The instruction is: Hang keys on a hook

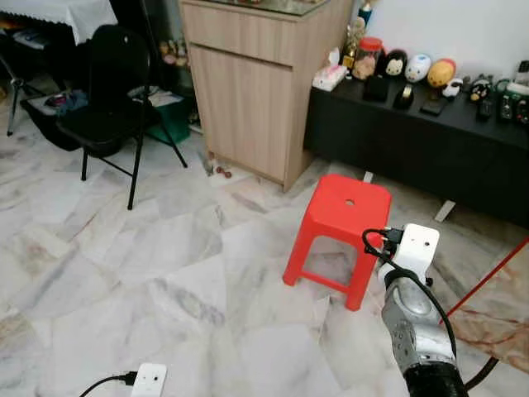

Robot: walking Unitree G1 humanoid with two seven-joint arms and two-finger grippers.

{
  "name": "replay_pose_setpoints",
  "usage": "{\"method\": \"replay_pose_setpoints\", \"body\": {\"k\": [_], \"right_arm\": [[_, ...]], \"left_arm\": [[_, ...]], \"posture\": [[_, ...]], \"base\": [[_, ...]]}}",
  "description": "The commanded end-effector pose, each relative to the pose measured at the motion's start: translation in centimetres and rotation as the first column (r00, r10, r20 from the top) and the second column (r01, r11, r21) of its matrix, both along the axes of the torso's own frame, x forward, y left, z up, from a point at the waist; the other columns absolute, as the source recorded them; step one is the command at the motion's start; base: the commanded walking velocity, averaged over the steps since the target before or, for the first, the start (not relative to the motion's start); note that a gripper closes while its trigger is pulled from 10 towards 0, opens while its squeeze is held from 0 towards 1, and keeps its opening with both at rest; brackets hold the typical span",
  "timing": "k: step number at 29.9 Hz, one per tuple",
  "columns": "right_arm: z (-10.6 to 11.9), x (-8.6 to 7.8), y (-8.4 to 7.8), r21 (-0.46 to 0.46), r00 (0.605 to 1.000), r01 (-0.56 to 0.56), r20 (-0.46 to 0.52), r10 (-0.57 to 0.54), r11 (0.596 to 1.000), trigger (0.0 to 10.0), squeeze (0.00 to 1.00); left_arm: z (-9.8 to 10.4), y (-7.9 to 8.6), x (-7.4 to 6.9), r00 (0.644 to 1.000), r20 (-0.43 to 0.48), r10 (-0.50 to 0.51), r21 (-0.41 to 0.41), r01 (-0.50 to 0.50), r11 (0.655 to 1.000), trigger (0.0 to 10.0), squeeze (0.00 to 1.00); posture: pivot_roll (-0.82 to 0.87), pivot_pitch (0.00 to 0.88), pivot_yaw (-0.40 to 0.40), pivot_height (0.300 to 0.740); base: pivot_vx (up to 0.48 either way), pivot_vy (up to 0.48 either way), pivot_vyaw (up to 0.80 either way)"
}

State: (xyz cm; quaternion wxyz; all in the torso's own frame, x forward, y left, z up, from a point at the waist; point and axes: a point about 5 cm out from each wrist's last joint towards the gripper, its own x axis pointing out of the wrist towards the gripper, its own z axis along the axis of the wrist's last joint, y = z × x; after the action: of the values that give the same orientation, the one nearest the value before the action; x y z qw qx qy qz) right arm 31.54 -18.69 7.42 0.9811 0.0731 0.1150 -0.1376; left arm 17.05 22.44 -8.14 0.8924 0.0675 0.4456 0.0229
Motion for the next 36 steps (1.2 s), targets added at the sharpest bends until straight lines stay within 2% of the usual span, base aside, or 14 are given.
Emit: {"method": "replay_pose_setpoints", "body": {"k": [1,11,31,36], "right_arm": [[0.4,0.1,-0.6,0.004,1.000,0.024,0.018,-0.024,1.000,10.0,0.00],[0.3,0.2,-0.6,-0.005,0.999,0.034,0.008,-0.034,0.999,10.0,0.00],[0.4,-0.1,-1.4,-0.007,0.992,0.122,0.009,-0.122,0.992,10.0,0.00],[0.0,-0.3,-2.0,0.077,0.979,0.203,-0.012,-0.203,0.976,10.0,0.00]], "left_arm": [[-0.4,-0.4,-0.5,1.000,-0.025,-0.012,-0.003,0.012,1.000,10.0,0.00],[-0.4,-0.3,-0.7,0.999,-0.031,-0.008,-0.002,0.008,1.000,10.0,0.00],[-0.4,-0.5,-0.6,1.000,-0.017,0.000,-0.018,0.000,1.000,10.0,0.00],[-0.3,-0.4,-0.6,1.000,-0.011,0.004,-0.021,-0.004,1.000,10.0,0.00]], "posture": [[0.13,0.084,-0.027,0.740],[0.13,0.084,-0.026,0.740],[0.12,0.092,-0.024,0.740],[0.13,0.094,-0.028,0.740]], "base": [[0.000,-0.480,0.00],[0.000,-0.480,-0.78],[0.000,-0.440,0.00],[0.000,-0.400,0.00]]}}
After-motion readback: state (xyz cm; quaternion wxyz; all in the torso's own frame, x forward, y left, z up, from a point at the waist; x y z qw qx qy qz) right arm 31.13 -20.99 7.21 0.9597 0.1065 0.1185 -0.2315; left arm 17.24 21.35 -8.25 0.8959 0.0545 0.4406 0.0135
